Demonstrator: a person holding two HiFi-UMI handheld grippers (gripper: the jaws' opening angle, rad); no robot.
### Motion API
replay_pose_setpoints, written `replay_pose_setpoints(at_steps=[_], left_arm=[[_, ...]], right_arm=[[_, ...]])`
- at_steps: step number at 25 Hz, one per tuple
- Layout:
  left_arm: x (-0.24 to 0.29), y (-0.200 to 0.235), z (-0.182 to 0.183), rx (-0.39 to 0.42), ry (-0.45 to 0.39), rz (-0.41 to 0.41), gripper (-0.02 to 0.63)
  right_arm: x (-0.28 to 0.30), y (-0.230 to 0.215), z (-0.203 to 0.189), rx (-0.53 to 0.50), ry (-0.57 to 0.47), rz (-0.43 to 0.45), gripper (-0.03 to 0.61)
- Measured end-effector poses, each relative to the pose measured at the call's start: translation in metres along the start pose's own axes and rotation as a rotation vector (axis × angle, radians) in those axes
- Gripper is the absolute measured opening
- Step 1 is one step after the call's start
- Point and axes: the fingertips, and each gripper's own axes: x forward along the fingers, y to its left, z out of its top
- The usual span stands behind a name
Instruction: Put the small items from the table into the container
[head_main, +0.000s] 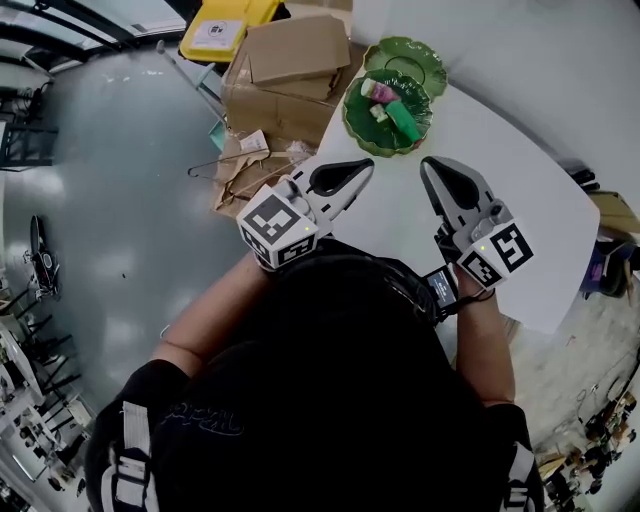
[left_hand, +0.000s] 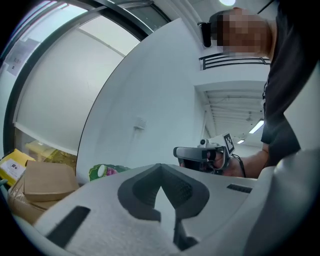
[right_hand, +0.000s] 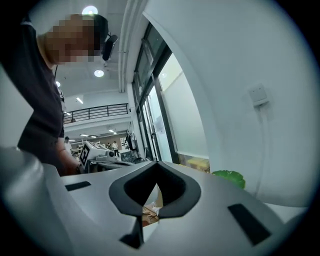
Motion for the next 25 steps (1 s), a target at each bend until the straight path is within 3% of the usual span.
replay_pose_setpoints(at_steps=[8, 17, 25], left_arm=[[-0.016, -0.025, 0.012, 0.041, -0.017, -0.06, 0.005], [-0.025, -0.033, 0.016, 0.043, -0.033, -0.08, 0.005], [-0.02, -0.047, 0.021, 0.064, -0.086, -0.049, 0.005]], right_arm=[[-0.015, 0.048, 0.011, -0.049, -0.04, -0.006, 0.015], [-0.021, 0.057, 0.014, -0.059, -0.056, -0.035, 0.015], [-0.051, 0.044, 0.02, -0.091, -0.06, -0.063, 0.015]])
